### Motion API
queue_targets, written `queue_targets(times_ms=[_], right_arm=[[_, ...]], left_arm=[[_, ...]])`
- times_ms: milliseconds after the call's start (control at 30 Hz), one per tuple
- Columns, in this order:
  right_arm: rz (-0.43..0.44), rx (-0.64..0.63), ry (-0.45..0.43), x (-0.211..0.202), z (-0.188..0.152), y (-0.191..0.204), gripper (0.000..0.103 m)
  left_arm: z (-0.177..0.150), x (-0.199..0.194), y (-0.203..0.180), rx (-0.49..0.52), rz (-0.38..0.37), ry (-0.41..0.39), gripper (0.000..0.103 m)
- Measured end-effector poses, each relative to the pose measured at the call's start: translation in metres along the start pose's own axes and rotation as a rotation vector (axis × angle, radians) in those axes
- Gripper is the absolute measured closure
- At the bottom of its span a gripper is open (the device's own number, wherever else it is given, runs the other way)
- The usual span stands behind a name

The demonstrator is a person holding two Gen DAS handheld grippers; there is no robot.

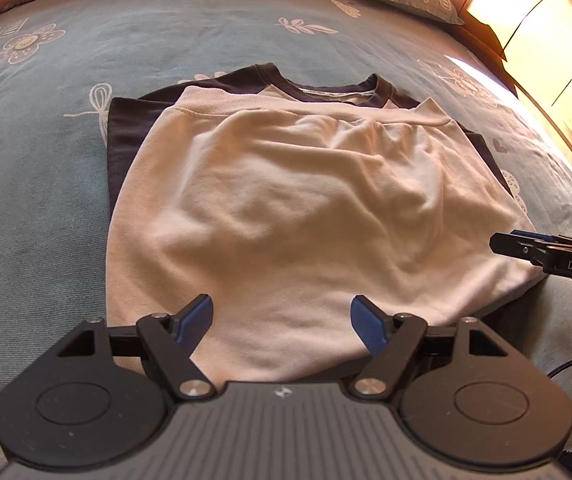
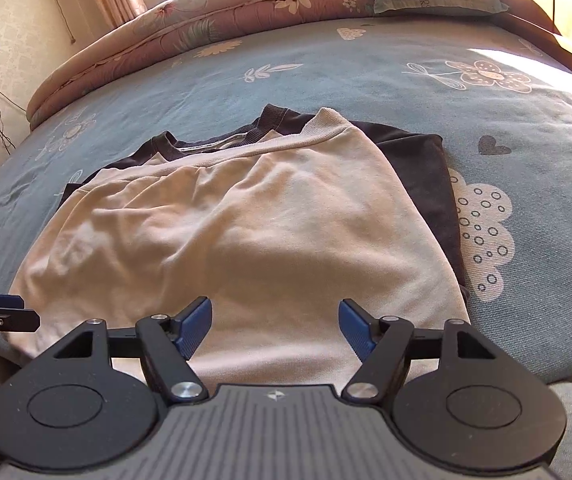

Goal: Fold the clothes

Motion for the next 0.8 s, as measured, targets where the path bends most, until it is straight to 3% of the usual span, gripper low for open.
queue_targets(times_ms=[167,300,400,500,600,700,800], right_arm=[[0.016,0.008,-0.009,-0.004,0.001,0.003,0.026],[0.016,-0.01,0.001,-0.001,-0.002,0.007,0.026],[0.023,-0.006,0.008,0.002,-0.003,0.009,0.026],[0.025,-0.012,0.018,0.005,-0.006,0.012,0.025],[0.032,-0.011,0.026,0.007,-0.009,0.015,0.025],[0.032,-0.016,0.028,0.006,-0.01,0.017,0.025],[0.032,-0.02,0.031,0.005,-0.012,0.018,0.025]], left_arm=[[-0.009,0.007,0.003,-0.012,0.006,0.029,0.027],[-0.016,-0.002,0.018,-0.068,-0.039,0.029,0.026],[-0.006,-0.02,0.026,-0.075,-0.028,-0.028,0.026],[0.005,-0.026,0.039,-0.155,-0.074,-0.071,0.023],[0.002,-0.015,0.051,-0.239,-0.123,-0.023,0.023],[-0.007,-0.009,0.06,-0.244,-0.063,0.024,0.024],[-0.002,-0.028,0.067,-0.239,-0.108,-0.04,0.023]])
Point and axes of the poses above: each gripper's, at about its wrist camera, not at the fingertips, and x roughly the way its jaws point, y to its left, z to its top, the point moved 6 cm from there along x, roughly the way its jaws point, and after that the axes turned 6 degrees about -y, right-handed, at the moved point
